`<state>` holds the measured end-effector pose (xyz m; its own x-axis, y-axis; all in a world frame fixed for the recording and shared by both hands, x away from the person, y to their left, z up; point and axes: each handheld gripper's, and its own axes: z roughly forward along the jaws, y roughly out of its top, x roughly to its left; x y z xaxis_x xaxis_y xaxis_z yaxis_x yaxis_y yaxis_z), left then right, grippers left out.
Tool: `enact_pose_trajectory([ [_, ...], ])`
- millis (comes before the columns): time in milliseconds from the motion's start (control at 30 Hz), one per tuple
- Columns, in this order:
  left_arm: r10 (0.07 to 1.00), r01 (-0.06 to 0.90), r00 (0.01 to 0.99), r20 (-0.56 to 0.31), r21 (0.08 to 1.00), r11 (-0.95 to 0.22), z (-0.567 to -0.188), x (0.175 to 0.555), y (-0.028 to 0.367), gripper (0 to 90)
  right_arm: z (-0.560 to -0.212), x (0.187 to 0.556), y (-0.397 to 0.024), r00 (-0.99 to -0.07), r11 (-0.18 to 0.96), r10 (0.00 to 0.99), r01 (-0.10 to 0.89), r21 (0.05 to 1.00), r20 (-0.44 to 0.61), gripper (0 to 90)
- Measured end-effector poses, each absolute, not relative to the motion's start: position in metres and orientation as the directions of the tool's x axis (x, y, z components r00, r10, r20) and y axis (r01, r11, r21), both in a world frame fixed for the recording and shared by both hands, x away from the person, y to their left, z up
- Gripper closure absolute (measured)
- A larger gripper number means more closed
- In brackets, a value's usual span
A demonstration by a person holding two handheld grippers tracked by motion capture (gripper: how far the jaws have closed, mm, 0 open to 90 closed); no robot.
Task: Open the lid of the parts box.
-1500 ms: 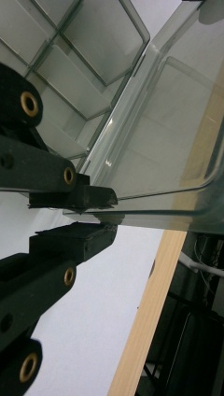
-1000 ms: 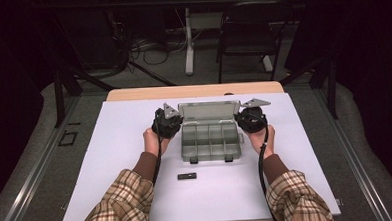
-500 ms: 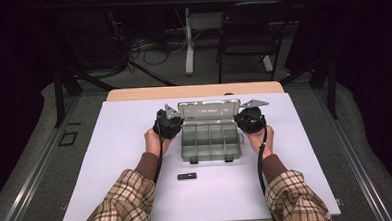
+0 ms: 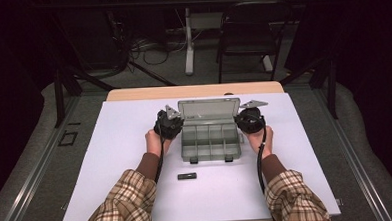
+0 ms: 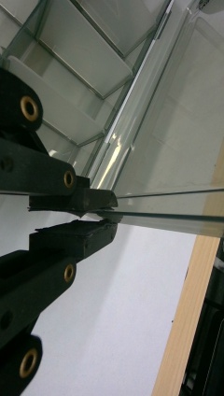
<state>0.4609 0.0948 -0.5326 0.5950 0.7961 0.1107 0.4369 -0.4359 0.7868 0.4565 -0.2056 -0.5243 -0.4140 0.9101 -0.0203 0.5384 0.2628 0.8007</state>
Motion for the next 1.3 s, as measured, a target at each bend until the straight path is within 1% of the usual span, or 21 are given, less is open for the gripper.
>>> enact_pose_trajectory([
  [767, 0.801, 0.443, 0.589, 0.109, 0.785, -0.433, -0.5355, 0.4643, 0.0928, 81.0, -0.5291, 0.4609, -0.2065, -0.406, 0.248, 0.914, 0.557, 0.793, -0.001, 83.8],
  [1300, 0.804, 0.432, 0.579, 0.135, 0.786, -0.443, -0.5368, 0.4653, 0.0903, 80.0, -0.5294, 0.4628, -0.2059, -0.401, 0.245, 0.916, 0.564, 0.788, 0.002, 83.7],
])
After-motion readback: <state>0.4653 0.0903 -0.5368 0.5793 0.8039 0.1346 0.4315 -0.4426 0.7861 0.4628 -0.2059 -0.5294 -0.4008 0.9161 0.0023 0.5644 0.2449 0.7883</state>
